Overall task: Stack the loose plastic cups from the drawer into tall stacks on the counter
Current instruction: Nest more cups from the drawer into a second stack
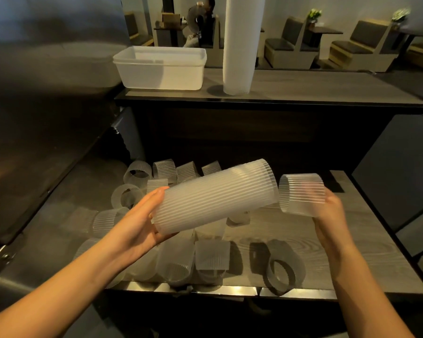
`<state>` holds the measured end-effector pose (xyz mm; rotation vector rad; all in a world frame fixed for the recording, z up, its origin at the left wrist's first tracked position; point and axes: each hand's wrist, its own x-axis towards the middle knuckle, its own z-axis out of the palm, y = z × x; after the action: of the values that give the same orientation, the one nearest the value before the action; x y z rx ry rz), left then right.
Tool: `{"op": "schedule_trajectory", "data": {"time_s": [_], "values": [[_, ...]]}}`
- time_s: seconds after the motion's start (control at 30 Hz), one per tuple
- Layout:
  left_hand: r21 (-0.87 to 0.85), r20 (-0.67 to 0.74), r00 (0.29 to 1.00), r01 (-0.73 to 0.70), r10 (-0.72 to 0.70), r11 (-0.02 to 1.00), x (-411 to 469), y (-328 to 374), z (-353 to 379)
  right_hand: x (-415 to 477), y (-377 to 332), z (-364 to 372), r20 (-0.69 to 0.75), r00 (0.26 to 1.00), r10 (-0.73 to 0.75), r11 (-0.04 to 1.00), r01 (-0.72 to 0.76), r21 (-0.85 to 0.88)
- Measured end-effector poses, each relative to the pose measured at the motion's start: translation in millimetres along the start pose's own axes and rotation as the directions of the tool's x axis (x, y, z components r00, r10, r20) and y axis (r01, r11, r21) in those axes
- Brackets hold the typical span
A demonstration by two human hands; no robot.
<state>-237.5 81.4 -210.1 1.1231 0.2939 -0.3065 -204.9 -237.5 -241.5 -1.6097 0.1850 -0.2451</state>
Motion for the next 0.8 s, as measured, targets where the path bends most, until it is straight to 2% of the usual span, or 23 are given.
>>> {"op": "schedule_trajectory", "data": {"time_s": [0.1,0.23,0.33,0.63,0.8], "values": [[0.009,-0.006,1.000,-0.003,0.003,1.000,-0.8,-0.8,0.2,2.7,-11.4,-1.4,0.003,1.000,-0.029,0.993,0.029,0.111],[0.024,-0.002,1.000,0.003,-0.003,1.000,-1.7,-1.5,1.4,4.1,-14.2,3.0,0.141,0.988,-0.065,0.973,0.032,0.229],[0.034,0.006,1.000,0.002,-0.002,0.999,-2.4,-1.1,1.7,-0.9,-18.1,11.9,0.180,0.982,-0.051,0.984,0.019,0.178],[0.074,0.021,1.000,0.006,-0.008,0.997,-2.8,-1.3,3.7,-4.9,-14.8,29.1,0.170,0.985,-0.006,0.999,0.014,-0.042],[0.067,0.029,0.999,0.011,-0.013,0.998,-1.7,-1.3,3.3,-10.7,-11.1,40.6,0.173,0.984,-0.034,0.989,0.059,-0.136]]}}
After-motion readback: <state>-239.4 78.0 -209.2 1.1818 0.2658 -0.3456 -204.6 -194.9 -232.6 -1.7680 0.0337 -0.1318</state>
